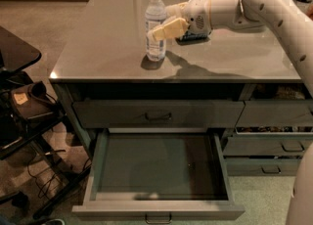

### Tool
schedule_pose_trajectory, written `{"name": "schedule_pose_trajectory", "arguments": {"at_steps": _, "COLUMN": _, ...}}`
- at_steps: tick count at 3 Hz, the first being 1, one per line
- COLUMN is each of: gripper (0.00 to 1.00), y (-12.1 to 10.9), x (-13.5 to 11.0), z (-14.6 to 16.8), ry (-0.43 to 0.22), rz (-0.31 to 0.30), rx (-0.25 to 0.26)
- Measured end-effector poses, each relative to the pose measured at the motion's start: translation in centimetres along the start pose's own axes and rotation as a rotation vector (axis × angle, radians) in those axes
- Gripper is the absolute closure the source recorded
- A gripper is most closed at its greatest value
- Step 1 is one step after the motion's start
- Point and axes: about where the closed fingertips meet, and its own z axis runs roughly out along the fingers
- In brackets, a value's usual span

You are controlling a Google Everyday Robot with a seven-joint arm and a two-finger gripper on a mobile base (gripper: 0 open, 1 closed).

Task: Place blue plastic bottle into middle drawer

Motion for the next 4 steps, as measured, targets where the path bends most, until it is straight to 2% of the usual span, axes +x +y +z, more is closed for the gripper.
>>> {"name": "schedule_pose_trajectory", "arguments": {"at_steps": 3, "gripper": 0.88, "y": 0.01, "x": 0.0, "z": 0.0, "ry": 0.0, "rz": 0.0, "rx": 0.0}}
{"name": "schedule_pose_trajectory", "arguments": {"at_steps": 4, "gripper": 1.0, "y": 0.25, "x": -0.23, "z": -0.58, "ry": -0.007, "rz": 0.0, "rx": -0.003}}
